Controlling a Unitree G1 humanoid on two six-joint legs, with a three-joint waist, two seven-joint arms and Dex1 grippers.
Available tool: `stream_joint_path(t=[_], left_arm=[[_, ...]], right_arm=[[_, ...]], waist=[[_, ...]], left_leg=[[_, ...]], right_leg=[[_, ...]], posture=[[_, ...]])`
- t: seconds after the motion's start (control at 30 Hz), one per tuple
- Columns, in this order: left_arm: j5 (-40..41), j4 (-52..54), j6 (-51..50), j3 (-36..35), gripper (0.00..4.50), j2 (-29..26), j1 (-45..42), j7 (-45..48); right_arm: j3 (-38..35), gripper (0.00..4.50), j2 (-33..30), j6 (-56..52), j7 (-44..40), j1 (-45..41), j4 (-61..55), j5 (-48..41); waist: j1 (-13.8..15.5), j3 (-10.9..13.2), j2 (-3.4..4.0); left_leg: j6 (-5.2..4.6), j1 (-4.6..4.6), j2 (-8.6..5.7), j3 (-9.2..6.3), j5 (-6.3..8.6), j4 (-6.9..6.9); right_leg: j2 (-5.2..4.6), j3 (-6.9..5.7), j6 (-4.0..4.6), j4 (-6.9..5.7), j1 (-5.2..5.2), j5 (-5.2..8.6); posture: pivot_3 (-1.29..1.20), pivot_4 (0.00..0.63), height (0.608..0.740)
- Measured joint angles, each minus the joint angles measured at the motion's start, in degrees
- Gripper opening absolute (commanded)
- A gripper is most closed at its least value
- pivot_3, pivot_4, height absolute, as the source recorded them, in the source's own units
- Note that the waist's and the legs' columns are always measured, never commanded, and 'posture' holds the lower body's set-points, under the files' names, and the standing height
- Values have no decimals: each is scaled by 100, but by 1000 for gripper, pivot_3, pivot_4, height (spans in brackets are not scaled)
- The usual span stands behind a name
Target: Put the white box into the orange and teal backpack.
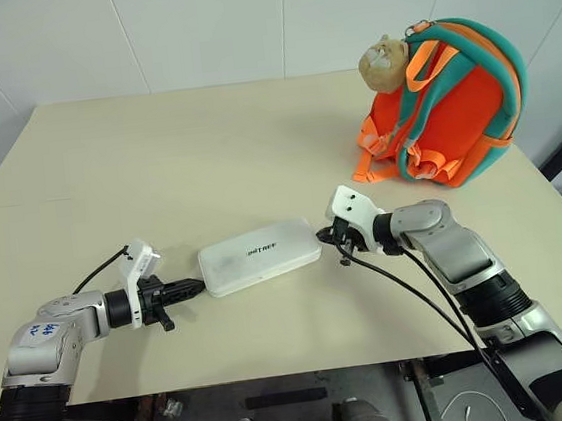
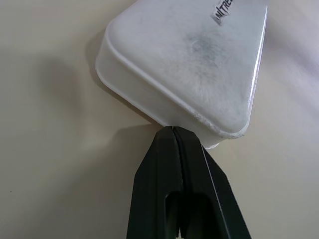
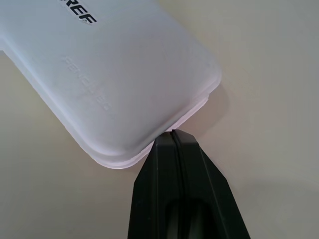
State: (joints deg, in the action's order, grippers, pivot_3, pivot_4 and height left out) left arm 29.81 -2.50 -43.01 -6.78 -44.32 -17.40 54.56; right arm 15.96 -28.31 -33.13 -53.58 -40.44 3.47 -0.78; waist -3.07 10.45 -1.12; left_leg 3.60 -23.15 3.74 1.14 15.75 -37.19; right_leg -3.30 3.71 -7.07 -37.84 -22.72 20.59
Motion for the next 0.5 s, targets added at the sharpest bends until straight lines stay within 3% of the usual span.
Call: stream_joint_path(t=[0.17, 0.5], left_arm=[[-50, 82, -23, 19, 13, -5, -5, 3], [-51, 659, -286, 163, 13, -319, -35, 308]], right_arm=[[-5, 0, -126, -264, -151, 78, -327, -77], [27, 0, -967, -854, -994, 548, -1305, -450]], waist=[[0, 0, 0], [18, 0, 0]], left_leg=[[0, 0, 0, 0, 0, 2], [-1, -1, -1, -3, 1, 2]], right_leg=[[0, 0, 0, 2, 0, 0], [0, -1, 0, 8, 3, 0]], posture=[[0, 150, 740], [0, 150, 740]])
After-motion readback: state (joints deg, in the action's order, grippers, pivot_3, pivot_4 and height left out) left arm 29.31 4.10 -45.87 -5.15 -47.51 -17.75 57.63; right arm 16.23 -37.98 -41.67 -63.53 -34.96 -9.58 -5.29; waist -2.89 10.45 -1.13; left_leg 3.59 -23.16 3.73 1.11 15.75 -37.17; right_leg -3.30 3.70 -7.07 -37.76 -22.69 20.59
